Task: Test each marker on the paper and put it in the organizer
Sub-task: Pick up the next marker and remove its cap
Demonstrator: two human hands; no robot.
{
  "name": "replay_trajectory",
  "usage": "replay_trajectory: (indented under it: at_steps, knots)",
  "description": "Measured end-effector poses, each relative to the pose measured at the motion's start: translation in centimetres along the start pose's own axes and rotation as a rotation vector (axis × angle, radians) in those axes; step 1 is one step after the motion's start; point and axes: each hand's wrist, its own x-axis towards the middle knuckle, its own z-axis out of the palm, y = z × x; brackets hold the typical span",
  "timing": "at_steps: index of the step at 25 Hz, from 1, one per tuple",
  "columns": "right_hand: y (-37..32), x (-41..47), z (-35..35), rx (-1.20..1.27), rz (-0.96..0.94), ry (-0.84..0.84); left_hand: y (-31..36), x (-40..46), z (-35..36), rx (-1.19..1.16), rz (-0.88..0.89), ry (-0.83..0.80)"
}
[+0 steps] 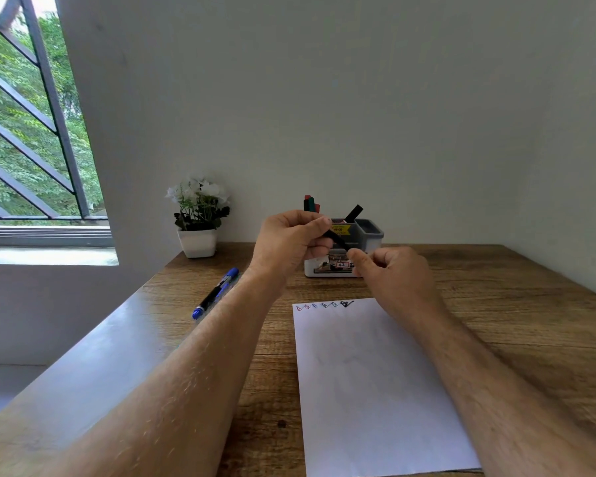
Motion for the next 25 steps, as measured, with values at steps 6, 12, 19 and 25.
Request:
replay_trajectory:
  at_steps: [6,12,19,25]
  knots:
    - [0.7,0.9,0.7,0.254,0.131,-0.055,0.3,0.5,-0.7,-0.194,-0.086,0.069]
    - [-0.4,0.3,-0.3,0.735,0.066,-0.093,0.4,0.1,-0.1,-0.333,-0.178,-0.001]
    - [-0.3,0.7,-0.5,0.962,0.187,-0.124,0.0,0.0,0.2,-0.385,-0.269,-0.022]
    - [0.6,0.6,-0.2,0.573,0.209,0.047,-0.6,0.2,0.6,0.343,-0.216,-0.044]
